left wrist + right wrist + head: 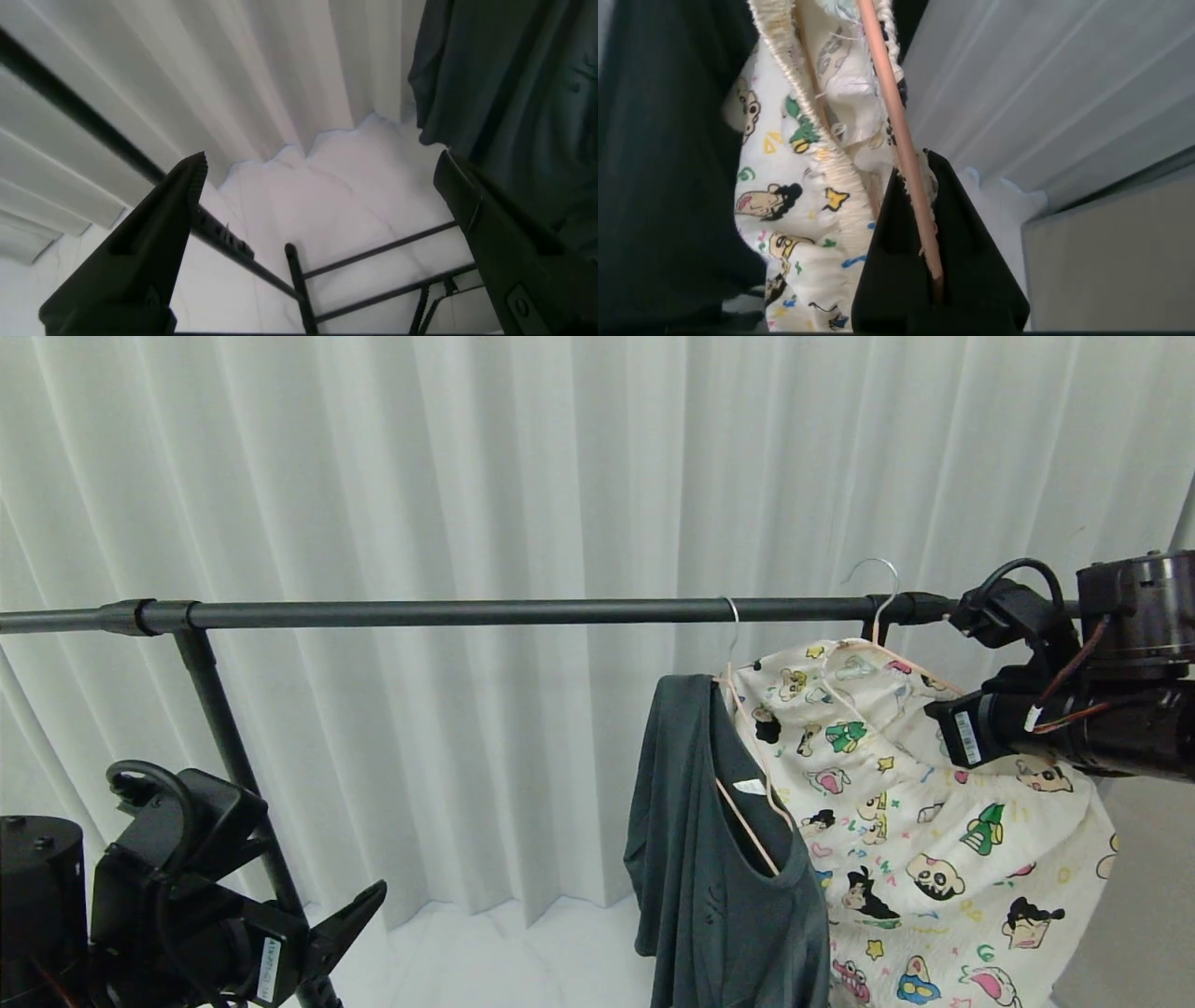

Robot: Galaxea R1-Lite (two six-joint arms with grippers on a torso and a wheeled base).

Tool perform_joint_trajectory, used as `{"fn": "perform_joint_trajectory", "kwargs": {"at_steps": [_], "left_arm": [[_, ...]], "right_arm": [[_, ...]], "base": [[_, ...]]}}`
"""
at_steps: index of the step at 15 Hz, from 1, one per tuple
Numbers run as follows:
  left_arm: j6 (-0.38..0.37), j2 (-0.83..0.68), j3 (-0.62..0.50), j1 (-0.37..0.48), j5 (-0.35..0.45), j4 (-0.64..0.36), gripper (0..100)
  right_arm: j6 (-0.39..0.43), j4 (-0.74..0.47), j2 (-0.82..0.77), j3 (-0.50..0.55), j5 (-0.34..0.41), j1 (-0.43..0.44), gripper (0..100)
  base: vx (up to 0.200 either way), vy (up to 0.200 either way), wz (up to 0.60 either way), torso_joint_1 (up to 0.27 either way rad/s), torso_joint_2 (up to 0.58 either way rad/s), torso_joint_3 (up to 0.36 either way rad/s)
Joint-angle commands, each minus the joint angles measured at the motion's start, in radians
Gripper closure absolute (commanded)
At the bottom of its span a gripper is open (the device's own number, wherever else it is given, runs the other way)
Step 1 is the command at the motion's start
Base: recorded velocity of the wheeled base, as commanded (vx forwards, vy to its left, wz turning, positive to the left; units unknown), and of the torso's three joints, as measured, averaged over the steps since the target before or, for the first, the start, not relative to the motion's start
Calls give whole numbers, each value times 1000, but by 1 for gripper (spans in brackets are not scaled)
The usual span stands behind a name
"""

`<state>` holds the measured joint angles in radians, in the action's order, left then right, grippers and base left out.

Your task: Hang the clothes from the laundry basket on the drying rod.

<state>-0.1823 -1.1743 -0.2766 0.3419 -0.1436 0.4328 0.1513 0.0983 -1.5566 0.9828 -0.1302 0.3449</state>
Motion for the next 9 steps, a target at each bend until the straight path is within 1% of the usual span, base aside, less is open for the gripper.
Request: {"fn": "perform_joint_trajectory", "kwargs": {"at_steps": [1,3,5,9], "left_arm": [[0,1,0,9,-1,0,0],[0,1,0,23,-1,0,0],[0,1,-1,29,-1,0,0],[0,2,0,32,-1,9,0]], "right_arm": [[1,0,-48,27,0,3,100],[1,-2,-80,48,-12,3,100],[-1,0,-102,48,-48,14,100],[-1,0,-132,79,-51,14,100]], "base": [[0,0,0,0,0,0],[0,0,0,0,0,0],[0,0,0,0,0,0],[0,0,0,0,0,0]]}}
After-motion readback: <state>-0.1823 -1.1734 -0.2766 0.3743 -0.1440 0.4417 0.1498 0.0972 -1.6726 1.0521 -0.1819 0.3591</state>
